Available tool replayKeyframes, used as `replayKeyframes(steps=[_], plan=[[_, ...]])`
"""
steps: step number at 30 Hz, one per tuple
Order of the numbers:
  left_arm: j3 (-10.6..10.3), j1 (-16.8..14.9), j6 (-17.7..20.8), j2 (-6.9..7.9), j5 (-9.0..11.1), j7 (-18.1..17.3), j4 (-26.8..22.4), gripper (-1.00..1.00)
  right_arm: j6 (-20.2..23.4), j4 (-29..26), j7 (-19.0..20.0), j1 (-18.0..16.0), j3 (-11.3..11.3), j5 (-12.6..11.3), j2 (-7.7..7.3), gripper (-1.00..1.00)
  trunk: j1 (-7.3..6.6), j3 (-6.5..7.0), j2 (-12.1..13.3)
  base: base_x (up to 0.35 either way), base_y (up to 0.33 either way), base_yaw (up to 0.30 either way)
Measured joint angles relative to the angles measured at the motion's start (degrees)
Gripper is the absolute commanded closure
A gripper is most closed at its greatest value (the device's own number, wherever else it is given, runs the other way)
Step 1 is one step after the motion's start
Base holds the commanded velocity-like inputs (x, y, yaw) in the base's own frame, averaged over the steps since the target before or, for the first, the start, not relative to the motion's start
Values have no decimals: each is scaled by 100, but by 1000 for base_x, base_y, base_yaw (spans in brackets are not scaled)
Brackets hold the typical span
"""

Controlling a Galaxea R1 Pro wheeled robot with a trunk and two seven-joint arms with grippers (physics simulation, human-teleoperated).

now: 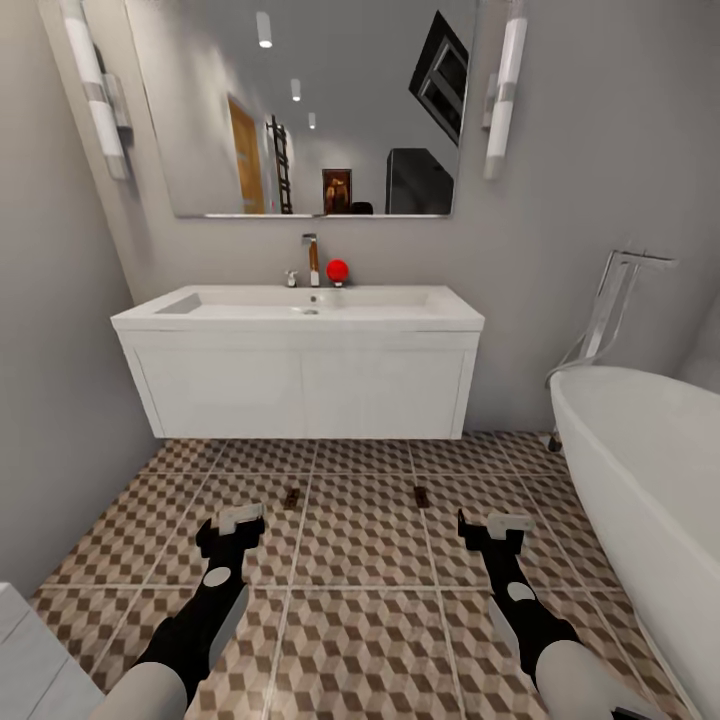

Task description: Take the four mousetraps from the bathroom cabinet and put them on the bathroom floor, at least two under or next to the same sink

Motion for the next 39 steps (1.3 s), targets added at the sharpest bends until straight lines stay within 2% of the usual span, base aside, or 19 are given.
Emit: replayKeyframes(steps=[9, 39], plan=[[-1, 0, 0, -31, 0, 0, -2, -100, 0, 0, 0, 0, 0, 0, 0, -100, -198, 162, 361, 0, 0, 0], [30, -1, 4, 31, 9, -120, 92, -100, 0, 9, -1, 0, 5, -9, 0, -100, -857, 700, 1564, 0, 0, 0]])
